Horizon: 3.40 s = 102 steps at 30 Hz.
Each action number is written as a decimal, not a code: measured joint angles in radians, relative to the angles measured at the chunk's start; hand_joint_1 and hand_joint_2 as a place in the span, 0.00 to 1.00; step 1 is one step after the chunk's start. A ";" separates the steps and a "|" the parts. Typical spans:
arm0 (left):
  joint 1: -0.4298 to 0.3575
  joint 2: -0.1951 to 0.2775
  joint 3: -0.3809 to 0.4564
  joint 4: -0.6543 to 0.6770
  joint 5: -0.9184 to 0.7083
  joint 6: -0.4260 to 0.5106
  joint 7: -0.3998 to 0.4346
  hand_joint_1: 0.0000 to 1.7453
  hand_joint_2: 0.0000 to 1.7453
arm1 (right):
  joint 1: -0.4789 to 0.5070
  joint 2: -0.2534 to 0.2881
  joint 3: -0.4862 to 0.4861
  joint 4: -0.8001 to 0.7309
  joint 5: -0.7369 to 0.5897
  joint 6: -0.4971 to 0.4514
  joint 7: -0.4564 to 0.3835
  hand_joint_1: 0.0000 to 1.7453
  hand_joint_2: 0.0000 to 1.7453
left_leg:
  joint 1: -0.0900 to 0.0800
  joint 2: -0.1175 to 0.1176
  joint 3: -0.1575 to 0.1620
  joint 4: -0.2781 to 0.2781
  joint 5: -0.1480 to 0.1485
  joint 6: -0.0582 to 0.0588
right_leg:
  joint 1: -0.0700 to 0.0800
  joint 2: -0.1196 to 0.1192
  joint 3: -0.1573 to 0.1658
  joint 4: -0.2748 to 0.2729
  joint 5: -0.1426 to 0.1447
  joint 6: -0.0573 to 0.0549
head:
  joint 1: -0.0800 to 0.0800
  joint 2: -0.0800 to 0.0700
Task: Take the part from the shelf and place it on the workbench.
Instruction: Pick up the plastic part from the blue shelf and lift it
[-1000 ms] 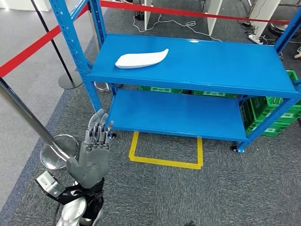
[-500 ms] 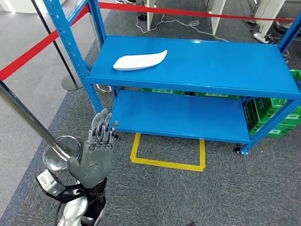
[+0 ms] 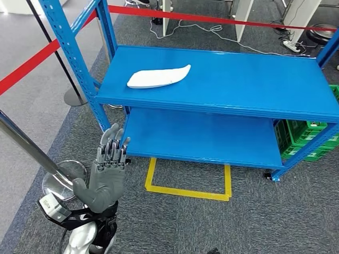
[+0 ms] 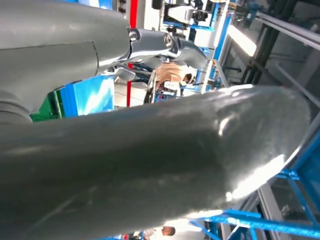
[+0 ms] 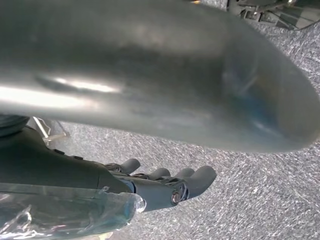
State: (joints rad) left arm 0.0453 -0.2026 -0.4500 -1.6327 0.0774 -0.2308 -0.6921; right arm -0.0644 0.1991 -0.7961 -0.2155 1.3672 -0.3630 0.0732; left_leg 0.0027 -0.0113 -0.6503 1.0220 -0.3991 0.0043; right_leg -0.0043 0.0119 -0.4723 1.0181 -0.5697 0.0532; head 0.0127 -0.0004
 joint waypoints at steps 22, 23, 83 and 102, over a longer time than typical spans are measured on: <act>-0.002 -0.011 0.017 0.011 0.018 0.028 0.011 0.00 0.00 | 0.002 0.000 0.000 0.000 0.022 -0.005 0.014 0.00 0.00 | 0.000 -0.001 -0.075 0.246 -0.134 -0.040 | -0.004 0.000 -0.105 0.016 0.092 -0.045 | -0.004 0.000; -0.002 -0.010 0.017 0.011 0.024 0.020 0.007 0.00 0.00 | 0.003 0.000 0.000 0.000 0.023 -0.004 0.014 0.00 0.00 | 0.000 0.000 -0.049 0.197 -0.100 -0.037 | -0.005 -0.001 -0.099 0.017 0.093 -0.042 | -0.004 0.000; -0.004 -0.023 0.052 0.030 0.088 0.022 0.055 0.00 0.00 | 0.003 0.000 -0.001 0.000 0.041 -0.017 0.038 0.00 0.00 | 0.001 0.000 -0.102 0.261 -0.114 -0.040 | -0.005 0.001 -0.093 0.014 0.081 -0.049 | -0.003 0.000; -0.009 -0.033 0.064 0.045 0.081 0.088 0.079 0.00 0.00 | 0.004 0.000 -0.001 0.000 0.035 -0.022 0.040 0.00 0.00 | -0.003 -0.007 0.114 -0.003 -0.101 0.005 | 0.004 -0.003 -0.182 0.073 0.153 -0.003 | 0.010 0.000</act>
State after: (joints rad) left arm 0.0365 -0.2358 -0.3855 -1.5875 0.1589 -0.1428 -0.6130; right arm -0.0607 0.1995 -0.7973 -0.2152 1.4020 -0.3845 0.1133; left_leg -0.0005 -0.0184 -0.5368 1.0194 -0.4998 0.0092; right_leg -0.0005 0.0088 -0.6539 1.0908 -0.4164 0.0505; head 0.0229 -0.0004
